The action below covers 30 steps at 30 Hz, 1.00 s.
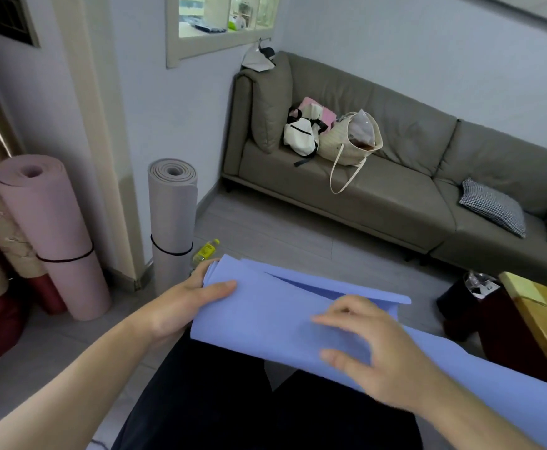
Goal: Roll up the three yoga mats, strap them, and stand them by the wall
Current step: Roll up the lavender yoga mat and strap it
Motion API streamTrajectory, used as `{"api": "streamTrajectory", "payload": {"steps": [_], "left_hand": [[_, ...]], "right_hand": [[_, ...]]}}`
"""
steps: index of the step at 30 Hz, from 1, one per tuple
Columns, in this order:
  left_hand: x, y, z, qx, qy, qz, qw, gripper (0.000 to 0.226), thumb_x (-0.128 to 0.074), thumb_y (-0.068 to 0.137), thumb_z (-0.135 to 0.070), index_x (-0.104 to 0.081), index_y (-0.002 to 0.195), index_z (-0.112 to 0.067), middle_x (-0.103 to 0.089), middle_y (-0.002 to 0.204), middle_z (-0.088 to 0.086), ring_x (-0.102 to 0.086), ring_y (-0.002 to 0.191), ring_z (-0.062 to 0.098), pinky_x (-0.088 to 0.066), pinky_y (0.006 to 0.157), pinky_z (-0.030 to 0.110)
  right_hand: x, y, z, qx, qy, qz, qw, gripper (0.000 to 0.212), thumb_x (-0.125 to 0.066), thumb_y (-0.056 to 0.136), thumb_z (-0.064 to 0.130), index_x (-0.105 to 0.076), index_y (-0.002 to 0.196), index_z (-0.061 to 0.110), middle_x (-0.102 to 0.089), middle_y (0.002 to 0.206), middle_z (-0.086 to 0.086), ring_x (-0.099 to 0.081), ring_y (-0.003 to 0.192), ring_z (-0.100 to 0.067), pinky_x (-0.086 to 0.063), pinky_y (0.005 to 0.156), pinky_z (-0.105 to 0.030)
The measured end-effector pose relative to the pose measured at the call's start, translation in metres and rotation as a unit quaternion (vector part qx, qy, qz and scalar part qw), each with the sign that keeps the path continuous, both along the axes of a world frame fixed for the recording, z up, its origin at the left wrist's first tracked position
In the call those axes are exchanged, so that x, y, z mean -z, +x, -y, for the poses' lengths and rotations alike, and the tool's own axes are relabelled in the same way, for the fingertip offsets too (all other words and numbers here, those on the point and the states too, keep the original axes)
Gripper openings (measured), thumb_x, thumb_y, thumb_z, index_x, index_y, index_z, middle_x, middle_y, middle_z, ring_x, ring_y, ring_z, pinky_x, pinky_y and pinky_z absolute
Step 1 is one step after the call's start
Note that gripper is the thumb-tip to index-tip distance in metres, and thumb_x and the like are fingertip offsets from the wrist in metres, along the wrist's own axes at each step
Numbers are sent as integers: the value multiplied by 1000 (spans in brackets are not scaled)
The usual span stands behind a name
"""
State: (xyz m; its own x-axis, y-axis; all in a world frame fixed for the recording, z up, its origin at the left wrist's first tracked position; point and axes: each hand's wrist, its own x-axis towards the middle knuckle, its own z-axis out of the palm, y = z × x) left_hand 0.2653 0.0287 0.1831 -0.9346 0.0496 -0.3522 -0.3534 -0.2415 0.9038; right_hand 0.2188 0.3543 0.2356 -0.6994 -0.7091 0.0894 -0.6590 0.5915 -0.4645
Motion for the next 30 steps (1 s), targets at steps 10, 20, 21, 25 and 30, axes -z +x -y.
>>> {"api": "streamTrajectory", "payload": {"steps": [10, 20, 21, 25, 30], "left_hand": [[-42, -13, 16, -45, -6, -190, 981, 68, -73, 79, -11, -51, 140, -32, -65, 137, 4, -65, 125, 25, -53, 101, 44], [-74, -28, 16, -63, -35, -170, 983, 104, -93, 45, -75, -55, 137, -44, -71, 133, -11, -69, 120, 15, -50, 103, 42], [-75, -29, 14, -83, -40, -162, 983, 104, -94, 44, -74, -56, 136, -44, -72, 130, -12, -70, 119, 14, -51, 102, 41], [-64, -23, 3, -65, -33, -127, 989, 66, -89, 81, -42, -55, 137, -35, -73, 128, -5, -68, 123, 20, -48, 110, 47], [-46, -13, 10, -44, -26, -103, 993, 62, -85, 85, -22, -54, 137, -29, -73, 129, 0, -71, 118, 19, -52, 100, 42]], "right_hand": [[-67, -83, -35, 95, 298, 40, 949, 91, -88, 41, 74, -55, 121, 45, -53, 115, 24, -54, 108, 1, -51, 99, -36], [-64, -68, -28, 183, 187, -438, 860, 67, -84, 54, 28, -62, 112, 3, -51, 99, -11, -50, 90, -37, -41, 76, -46], [-61, -66, -26, 188, 189, -443, 856, 66, -83, 55, 26, -62, 113, 2, -51, 99, -12, -50, 90, -38, -41, 77, -46], [-44, -59, -30, 187, 215, -413, 865, 62, -81, 59, 28, -61, 111, 2, -48, 98, -11, -48, 89, -36, -42, 77, -45], [-28, -46, -36, 134, 255, -268, 919, 83, -78, 53, 72, -50, 110, 19, -41, 106, 1, -44, 95, -25, -41, 81, -39]]}}
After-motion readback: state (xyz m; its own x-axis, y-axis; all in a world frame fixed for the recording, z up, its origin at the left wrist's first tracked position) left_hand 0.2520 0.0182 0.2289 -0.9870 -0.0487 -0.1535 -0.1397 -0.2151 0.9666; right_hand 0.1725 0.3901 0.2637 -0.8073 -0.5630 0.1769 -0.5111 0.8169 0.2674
